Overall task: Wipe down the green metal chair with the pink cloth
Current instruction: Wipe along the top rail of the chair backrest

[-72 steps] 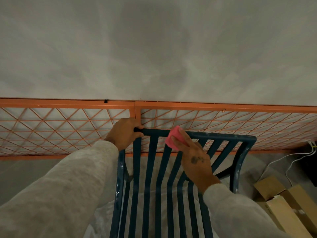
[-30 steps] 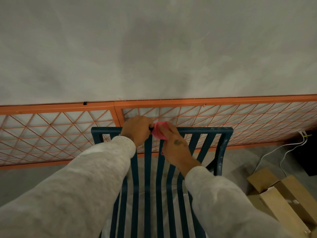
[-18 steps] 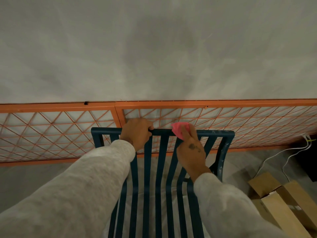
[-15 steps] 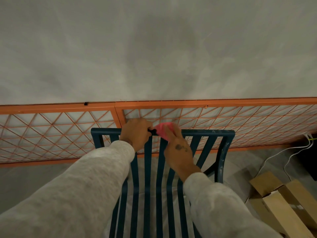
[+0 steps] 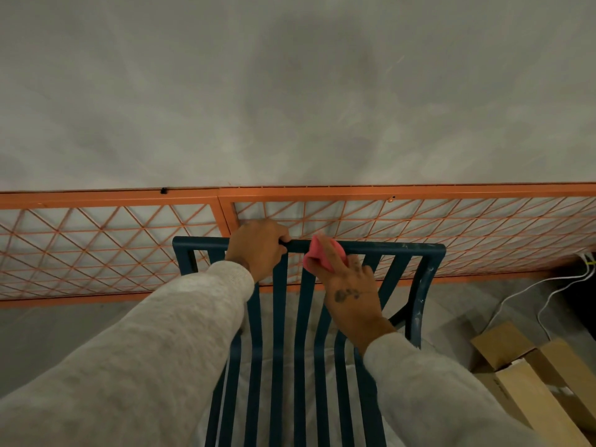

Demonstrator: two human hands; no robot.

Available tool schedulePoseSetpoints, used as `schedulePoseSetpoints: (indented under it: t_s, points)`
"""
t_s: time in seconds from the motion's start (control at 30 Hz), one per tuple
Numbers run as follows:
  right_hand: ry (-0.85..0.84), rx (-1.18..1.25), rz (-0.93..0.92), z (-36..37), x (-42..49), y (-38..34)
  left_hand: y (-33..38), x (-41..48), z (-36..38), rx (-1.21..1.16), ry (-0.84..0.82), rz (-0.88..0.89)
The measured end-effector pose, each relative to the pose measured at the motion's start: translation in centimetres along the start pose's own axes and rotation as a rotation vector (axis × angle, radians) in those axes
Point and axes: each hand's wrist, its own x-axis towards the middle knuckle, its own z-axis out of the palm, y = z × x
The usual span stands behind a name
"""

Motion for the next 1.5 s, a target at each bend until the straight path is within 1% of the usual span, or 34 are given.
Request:
schedulePoseSetpoints:
  t_s: [0.07, 0.17, 0.27, 0.37, 0.43, 0.63, 0.73, 0.83, 0.97, 1.03, 1.1, 1.13, 1.2, 1.27, 1.33, 1.37, 1.47, 1.5]
  points:
    - [-0.051, 0.006, 0.000, -0.5, 0.9, -1.4, 0.1, 0.0, 0.0, 0.000, -0.011, -0.011]
    - [-0.065, 0.023, -0.001, -1.1, 1.3, -1.6, 0.2, 0.0, 0.0, -0.005, -0.022, -0.028]
    - [-0.096, 0.004, -0.015, -1.4, 0.6, 0.9, 0.1, -0.1, 0.0, -0.015, -0.020, -0.015]
    - [-0.063, 0.044, 0.048, -1.8, -0.5, 3.8, 0.0, -0.2, 0.1, -0.023, 0.004, -0.012]
    - [-0.087, 0.056, 0.081, -2.1, -0.6, 4.2, 0.0, -0.3, 0.3, -0.026, 0.011, -0.010]
    - [-0.118, 0.116, 0.025, -2.4, 1.5, -0.9, 0.2, -0.4, 0.3, -0.012, 0.010, -0.001]
    - [-0.127, 0.126, 0.014, -2.4, 2.2, -1.8, 0.2, -0.4, 0.2, 0.003, 0.006, 0.011]
    - [-0.150, 0.089, -0.015, -2.7, 1.4, 0.1, 0.0, -0.6, 0.3, -0.013, -0.016, 0.011]
    - [-0.146, 0.084, 0.025, -2.8, 0.0, 3.7, 0.1, -0.2, -0.2, -0.019, -0.071, 0.020]
    - [-0.079, 0.190, -0.006, -2.5, -0.4, 4.8, 0.3, 0.3, -0.7, -0.030, -0.131, 0.000]
    - [0.008, 0.417, -0.004, -2.6, -0.8, 5.7, 0.5, 0.7, -1.0, -0.033, -0.184, -0.017]
    - [0.052, 0.551, 0.037, -3.0, -0.9, 6.1, 0.8, 0.8, -1.0, -0.035, -0.204, -0.013]
    - [0.127, 0.841, 0.209, -4.4, -0.9, 6.8, 1.7, 1.0, -0.5, -0.058, -0.224, 0.024]
    - [0.169, 1.096, 0.436, -5.7, -0.8, 7.7, 2.9, 1.2, 0.2, -0.067, -0.218, 0.074]
    - [0.167, 1.165, 0.593, -6.7, -0.6, 8.8, 4.2, 1.7, 0.9, -0.065, -0.214, 0.116]
    - [0.156, 1.147, 0.619, -6.9, -0.4, 9.4, 4.8, 2.0, 1.1, -0.063, -0.220, 0.131]
    - [0.112, 1.105, 0.618, -7.4, 0.1, 10.8, 6.1, 2.7, 1.7, -0.020, -0.245, 0.164]
    - [0.080, 1.053, 0.596, -7.5, 0.4, 11.0, 6.2, 2.7, 1.7, 0.002, -0.249, 0.171]
